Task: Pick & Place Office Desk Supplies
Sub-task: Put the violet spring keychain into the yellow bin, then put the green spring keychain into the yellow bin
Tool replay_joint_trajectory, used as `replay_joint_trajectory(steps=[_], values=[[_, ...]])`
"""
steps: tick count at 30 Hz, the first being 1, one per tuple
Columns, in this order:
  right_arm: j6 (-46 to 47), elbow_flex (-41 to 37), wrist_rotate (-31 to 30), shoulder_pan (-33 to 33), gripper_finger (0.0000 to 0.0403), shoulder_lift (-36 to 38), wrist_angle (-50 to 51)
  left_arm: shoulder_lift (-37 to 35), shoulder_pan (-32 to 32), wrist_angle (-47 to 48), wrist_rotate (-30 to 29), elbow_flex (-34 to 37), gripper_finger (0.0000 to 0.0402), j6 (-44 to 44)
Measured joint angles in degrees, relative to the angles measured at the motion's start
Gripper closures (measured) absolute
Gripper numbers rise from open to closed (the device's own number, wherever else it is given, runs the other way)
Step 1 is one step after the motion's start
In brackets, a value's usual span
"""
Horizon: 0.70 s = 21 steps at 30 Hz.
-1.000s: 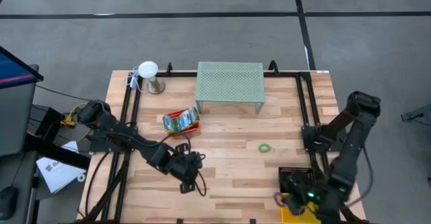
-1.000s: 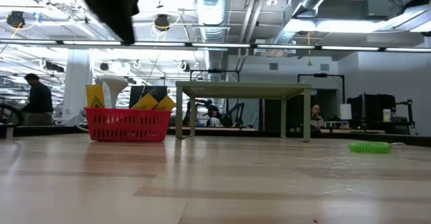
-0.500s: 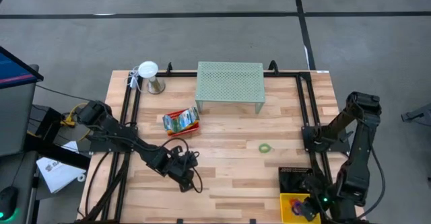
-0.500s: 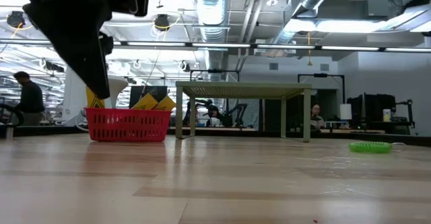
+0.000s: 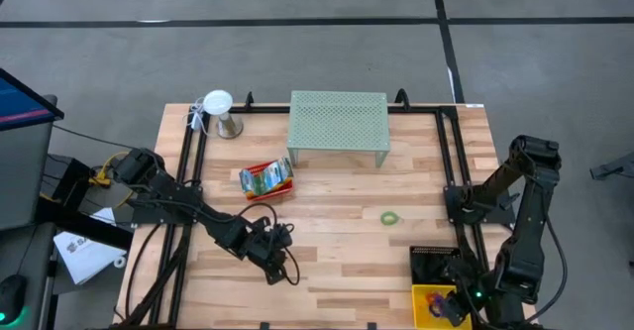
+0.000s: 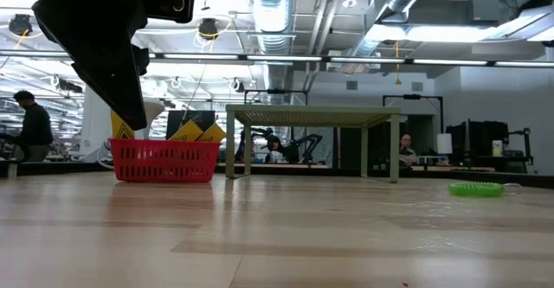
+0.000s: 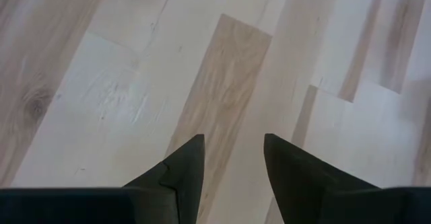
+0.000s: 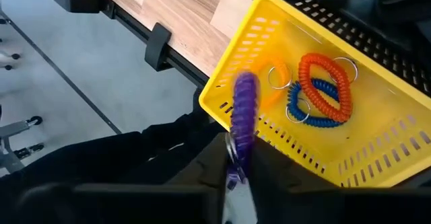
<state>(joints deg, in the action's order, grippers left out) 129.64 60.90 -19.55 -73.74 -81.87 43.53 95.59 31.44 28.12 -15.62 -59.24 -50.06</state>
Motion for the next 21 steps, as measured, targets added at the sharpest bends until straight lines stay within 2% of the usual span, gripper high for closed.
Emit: replay_joint_trajectory(steps=[7,10,14,16,21], values=[[0.0,0.0,-0.13,0.05,0.0251,0.0,0.02,0.0,0.0,-0.07,0.0,0.0,0.0253,0.04],[0.0,0.0,-0.13,0.43,0.0232,0.0,0.02,0.0,0.0,-0.1,0.0,0.0,0.0253,0.04],[-0.02,0.0,-0.91,1.45,0.0233,0.0,0.16,0.0,0.0,-0.09,0.0,0.0,0.0253,0.04],[-0.42,0.0,-4.45,2.71,0.0238,0.0,0.19,0.0,0.0,-0.11,0.0,0.0,0.0253,0.03],[-5.41,0.0,-20.34,10.21,0.0243,0.11,-0.23,0.0,0.0,-0.12,0.0,0.0,0.0253,-0.23]])
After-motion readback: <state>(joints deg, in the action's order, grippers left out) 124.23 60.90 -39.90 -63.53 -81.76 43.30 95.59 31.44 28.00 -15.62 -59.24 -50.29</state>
